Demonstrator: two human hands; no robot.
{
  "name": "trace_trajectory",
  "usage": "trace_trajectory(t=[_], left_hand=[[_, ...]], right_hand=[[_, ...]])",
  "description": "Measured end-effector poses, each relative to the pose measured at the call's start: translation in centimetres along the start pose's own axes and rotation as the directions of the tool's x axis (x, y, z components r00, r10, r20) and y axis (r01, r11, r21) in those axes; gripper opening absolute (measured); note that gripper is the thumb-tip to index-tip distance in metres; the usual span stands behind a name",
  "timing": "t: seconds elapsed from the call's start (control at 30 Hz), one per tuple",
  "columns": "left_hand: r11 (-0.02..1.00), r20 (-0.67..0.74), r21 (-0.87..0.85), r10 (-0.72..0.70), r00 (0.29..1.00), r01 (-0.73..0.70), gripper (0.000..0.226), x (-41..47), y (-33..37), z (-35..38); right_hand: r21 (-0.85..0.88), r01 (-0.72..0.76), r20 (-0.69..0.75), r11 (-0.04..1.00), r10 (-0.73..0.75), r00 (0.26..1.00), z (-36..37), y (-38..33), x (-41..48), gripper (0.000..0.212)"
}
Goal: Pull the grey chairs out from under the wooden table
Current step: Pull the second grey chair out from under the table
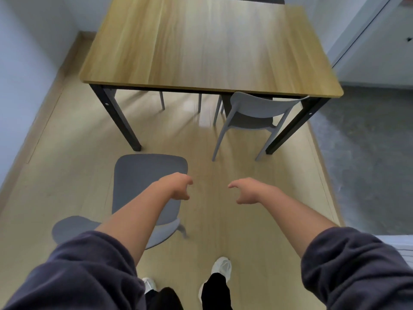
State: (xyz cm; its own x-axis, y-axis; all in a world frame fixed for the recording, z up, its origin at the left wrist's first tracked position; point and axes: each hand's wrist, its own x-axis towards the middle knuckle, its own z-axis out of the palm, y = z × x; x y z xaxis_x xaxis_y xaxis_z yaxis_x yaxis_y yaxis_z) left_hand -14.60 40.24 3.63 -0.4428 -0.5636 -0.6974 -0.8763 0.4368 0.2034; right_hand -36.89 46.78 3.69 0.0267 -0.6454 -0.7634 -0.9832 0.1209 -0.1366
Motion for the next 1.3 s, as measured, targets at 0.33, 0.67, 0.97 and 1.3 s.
trace_trajectory(t=[0.33,0.67,0.97,1.3], left_hand=[[0.995,-0.179,0.088,0.066,0.982,-0.050,0.055,8.8,11.1,-7.0],[0.984,-0.329,0.100,0.175,0.928,-0.150,0.054,23.3,16.3,-17.9],[0.961,-0.238,0.248,0.185,0.954,-0.124,0.049,34.3,18.8,-24.7],[0.949,-0.011,0.313,0.038,0.999,-0.032,0.035,39.2,20.6,-25.7]], right_hand=[[0.005,-0.044,-0.152,0.999,0.044,0.987,-7.0,12.9,1.5,0.066],[0.016,-0.110,-0.322,0.994,0.109,0.940,-17.6,23.6,9.2,0.075],[-0.067,-0.117,-0.248,0.991,0.097,0.964,-25.0,29.6,17.5,0.071],[-0.183,-0.002,-0.116,0.983,-0.020,0.993,-27.8,32.3,22.6,0.033]])
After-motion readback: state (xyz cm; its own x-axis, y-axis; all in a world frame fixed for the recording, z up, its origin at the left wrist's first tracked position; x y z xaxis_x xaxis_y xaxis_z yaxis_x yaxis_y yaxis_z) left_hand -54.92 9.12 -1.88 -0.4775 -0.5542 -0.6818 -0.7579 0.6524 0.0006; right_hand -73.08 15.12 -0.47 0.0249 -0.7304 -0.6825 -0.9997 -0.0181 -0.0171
